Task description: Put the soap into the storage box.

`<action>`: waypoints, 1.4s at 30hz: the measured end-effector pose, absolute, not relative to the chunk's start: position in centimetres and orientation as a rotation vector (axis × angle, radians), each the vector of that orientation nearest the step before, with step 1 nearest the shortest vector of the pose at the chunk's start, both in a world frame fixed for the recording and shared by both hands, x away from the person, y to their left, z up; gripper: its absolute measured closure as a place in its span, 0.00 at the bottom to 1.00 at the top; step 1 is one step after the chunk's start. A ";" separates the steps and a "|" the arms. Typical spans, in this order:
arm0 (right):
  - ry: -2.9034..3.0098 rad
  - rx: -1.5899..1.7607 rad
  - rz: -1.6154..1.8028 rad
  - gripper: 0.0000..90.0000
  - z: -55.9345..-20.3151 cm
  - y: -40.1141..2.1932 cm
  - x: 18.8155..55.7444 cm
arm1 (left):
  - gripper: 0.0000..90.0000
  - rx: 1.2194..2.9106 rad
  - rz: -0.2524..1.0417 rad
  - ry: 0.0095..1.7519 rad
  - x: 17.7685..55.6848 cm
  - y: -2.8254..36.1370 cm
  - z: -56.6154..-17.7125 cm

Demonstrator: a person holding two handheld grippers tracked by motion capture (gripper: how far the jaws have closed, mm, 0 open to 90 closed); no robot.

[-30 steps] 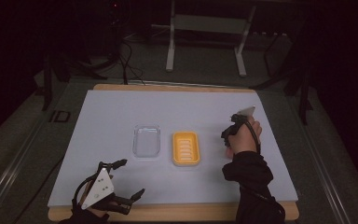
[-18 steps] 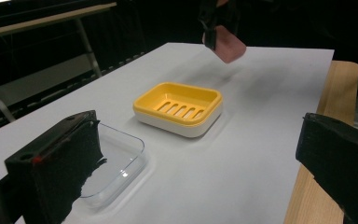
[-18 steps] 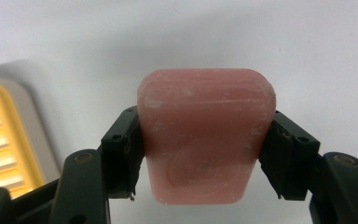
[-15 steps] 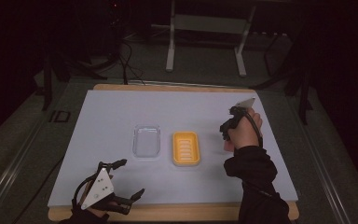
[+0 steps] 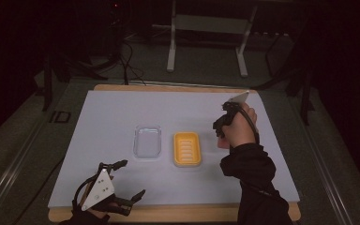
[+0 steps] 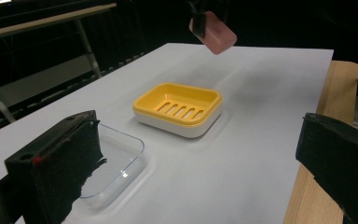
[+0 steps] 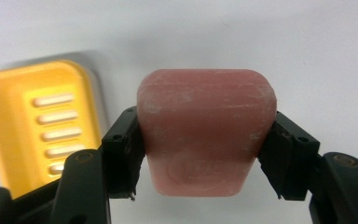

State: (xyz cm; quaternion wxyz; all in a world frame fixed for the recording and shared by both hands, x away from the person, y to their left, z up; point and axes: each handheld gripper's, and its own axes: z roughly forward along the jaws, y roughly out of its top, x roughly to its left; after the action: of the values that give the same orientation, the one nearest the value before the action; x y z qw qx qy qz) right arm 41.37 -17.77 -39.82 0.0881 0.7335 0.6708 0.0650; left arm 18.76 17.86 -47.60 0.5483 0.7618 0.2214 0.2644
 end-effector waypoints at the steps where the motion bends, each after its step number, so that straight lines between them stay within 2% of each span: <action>1: 2.009 2.178 0.194 0.42 -39.6 -17.5 41.3 | 0.01 1.803 0.626 0.524 18.8 17.9 -47.6; 21: 2.236 2.048 0.291 0.42 -37.7 -10.8 39.6 | 0.01 1.804 0.627 0.520 18.6 17.9 -47.5; 29: 2.282 2.038 0.298 0.42 -39.2 -8.5 39.5 | 0.01 1.802 0.627 0.518 18.6 17.9 -47.5; 42: 2.312 2.079 0.212 0.42 -43.8 -7.0 40.6 | 0.01 1.805 0.624 0.506 18.5 17.9 -47.5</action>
State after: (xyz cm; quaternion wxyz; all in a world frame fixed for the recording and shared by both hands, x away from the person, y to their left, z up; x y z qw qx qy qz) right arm 40.60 -7.03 -43.78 0.0125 0.6670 0.7419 0.0679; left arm 18.46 17.89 -47.48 0.5506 0.7627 0.2138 0.2636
